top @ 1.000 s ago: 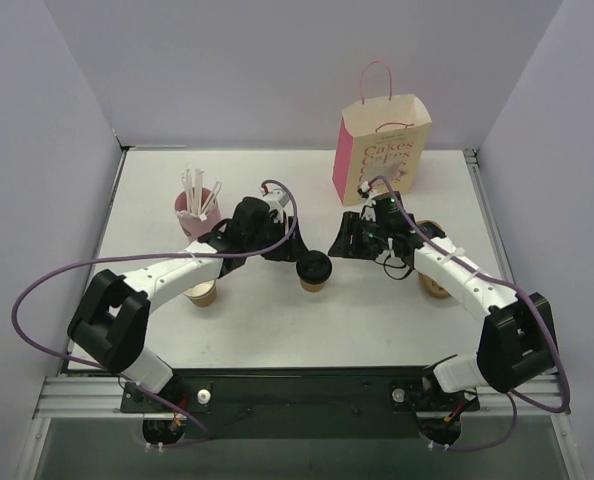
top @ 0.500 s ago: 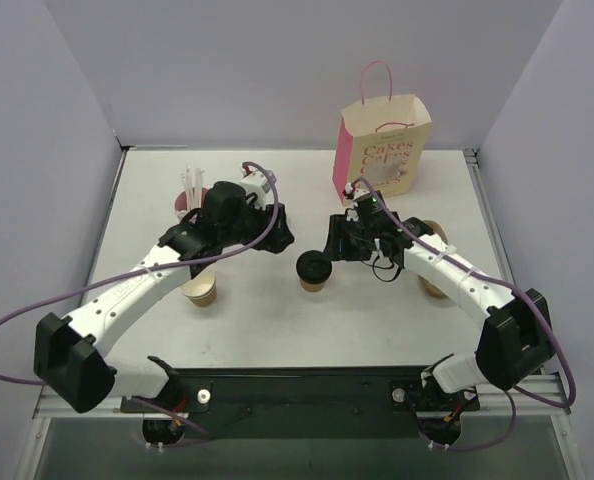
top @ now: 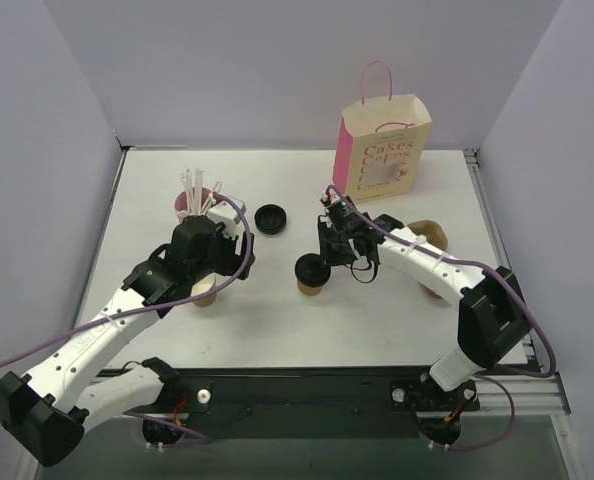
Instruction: Pack the takeout coffee
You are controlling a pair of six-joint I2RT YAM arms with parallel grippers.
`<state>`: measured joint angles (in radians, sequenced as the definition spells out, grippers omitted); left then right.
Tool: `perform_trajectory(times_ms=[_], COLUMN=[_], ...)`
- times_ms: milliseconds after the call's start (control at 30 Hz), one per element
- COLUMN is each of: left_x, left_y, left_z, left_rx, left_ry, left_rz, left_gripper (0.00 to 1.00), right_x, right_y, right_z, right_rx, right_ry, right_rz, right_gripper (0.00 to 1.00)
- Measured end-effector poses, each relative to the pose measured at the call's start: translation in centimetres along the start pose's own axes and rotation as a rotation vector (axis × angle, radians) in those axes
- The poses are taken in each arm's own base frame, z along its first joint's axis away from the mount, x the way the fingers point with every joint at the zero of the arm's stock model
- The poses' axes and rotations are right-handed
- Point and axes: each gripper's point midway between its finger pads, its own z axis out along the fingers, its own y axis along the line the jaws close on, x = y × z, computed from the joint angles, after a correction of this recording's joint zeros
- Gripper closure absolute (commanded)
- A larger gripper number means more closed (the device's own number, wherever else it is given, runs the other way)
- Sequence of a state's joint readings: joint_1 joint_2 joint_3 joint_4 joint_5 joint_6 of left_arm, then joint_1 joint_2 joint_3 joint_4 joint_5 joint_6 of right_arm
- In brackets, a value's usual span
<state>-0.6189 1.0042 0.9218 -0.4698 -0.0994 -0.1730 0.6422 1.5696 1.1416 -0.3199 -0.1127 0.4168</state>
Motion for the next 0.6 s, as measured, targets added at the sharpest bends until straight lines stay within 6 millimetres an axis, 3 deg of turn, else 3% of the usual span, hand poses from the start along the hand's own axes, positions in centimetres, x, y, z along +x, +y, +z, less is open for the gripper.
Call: perform_trajectory(times_ms=[200, 333, 400, 600], left_x=[-0.8, -1.4, -1.6, -1.6], left_y=[0.9, 1.4, 1.5, 1.9], left_z=[-0.8, -1.5, -1.7, -1.8], left_rx=[-0.044, -0.065, -0.073, -0.096], left_ry=[-0.04, -0.073, -0.082, -0.087], left_rz=[0.016, 0.018, 0.018, 0.019], left_gripper=[0.19, 0.19, 0.19, 0.19], right_x=[0.1, 0.3, -0.1, -3.6], right_y=[1.2, 1.6, 1.8, 3.2], right_z=[0.0, -0.3, -0.5, -2.4], right_rx=[0.017, 0.02, 0.018, -0.008], right_ry=[-0.004, 0.003, -0.003, -0.078], right_rz=[-0.039, -0.044, -0.041, -0.03], right_gripper=[0.77, 0.59, 0.55, 0.52])
